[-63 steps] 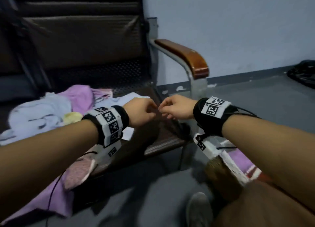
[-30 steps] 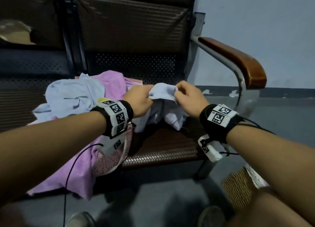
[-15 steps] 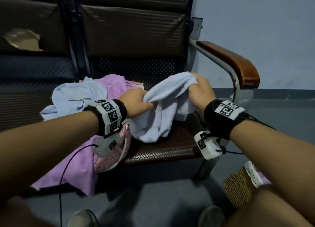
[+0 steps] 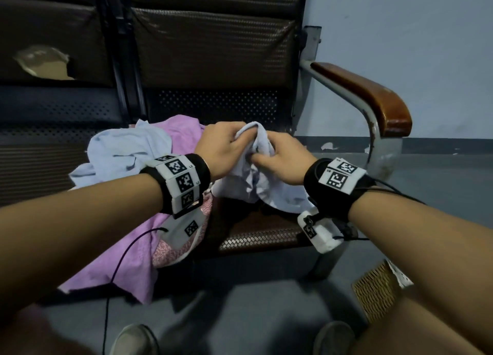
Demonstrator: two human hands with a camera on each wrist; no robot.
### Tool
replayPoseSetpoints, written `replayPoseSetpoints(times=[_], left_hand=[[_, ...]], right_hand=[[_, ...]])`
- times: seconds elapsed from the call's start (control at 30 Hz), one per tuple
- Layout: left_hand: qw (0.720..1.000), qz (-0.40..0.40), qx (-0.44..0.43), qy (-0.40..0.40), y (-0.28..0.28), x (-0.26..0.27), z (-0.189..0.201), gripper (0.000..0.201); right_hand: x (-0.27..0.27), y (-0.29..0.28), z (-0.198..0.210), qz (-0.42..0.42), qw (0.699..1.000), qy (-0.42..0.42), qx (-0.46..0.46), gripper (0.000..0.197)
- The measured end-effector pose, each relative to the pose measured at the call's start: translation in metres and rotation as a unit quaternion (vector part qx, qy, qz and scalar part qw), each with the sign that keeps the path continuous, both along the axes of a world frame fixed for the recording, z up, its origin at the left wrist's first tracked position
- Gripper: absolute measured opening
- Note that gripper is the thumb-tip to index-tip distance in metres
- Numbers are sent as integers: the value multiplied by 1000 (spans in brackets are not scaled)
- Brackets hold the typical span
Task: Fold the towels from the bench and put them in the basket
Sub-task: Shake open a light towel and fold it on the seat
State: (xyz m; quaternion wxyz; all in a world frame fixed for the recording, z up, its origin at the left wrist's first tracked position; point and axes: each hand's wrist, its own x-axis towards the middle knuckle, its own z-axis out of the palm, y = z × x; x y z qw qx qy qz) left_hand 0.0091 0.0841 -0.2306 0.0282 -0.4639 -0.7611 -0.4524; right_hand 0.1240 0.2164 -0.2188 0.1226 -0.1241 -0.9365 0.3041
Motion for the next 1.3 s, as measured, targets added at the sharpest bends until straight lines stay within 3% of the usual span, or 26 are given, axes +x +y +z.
replayPoseSetpoints(times=[0.03,0.13,0.27,0.4,0.43,0.47,0.5,0.57,0.6,0.67,0.73,0.8,0.9,1.0,1.07,1.13,1.2,1.3], left_hand=[[1000,8,6,-2,1,2,1,33],[999,34,4,-22,-1,-7,3,29],[994,54,-43,-86,-10,-25,-3,43],[963,189,-182,-61,-22,-50,-12,24],[952,198,-222,-75,-25,-53,-14,15],[945,195,-246,-90,-27,-53,-15,18],[948,171,-254,-93,-28,-52,-16,38],[967,36,-237,-84,-22,-37,-18,74],[965,-39,-245,-90,-18,-27,-19,77],[948,-123,-276,-100,-9,-9,-25,54],[949,-114,-285,-67,-4,-5,-30,36],[952,-72,-296,-17,-3,-13,-28,25],[970,38,-238,-19,-7,-33,-22,21],[985,97,-138,-45,-13,-42,-12,18],[989,84,-104,-55,-13,-37,-5,17],[993,54,-81,-62,-9,-23,4,15],[996,21,-78,-41,-3,-6,12,13],[995,-15,-96,-14,4,6,17,20]], right_hand=[[-1,0,4,-9,1000,19,-3,10],[0,6,8,-42,997,56,-31,29],[3,19,6,-106,984,136,-38,29],[6,27,10,-187,951,179,-166,29],[6,26,9,-193,940,184,-214,30],[5,25,8,-184,930,188,-258,33],[5,23,8,-164,926,192,-282,37],[4,14,13,-115,930,204,-284,40],[3,10,17,-100,926,214,-293,36],[1,7,24,-77,907,235,-341,31],[-1,10,28,-68,879,261,-393,31],[1,19,32,-114,861,284,-406,31],[7,42,25,-192,899,293,-264,30],[16,59,9,-241,955,137,-105,20],[19,55,-2,-208,973,23,-98,25],[16,39,-6,-118,983,-12,-140,46],[8,24,-4,-34,992,-21,-116,59],[-1,13,-1,-4,1000,-22,-14,23]])
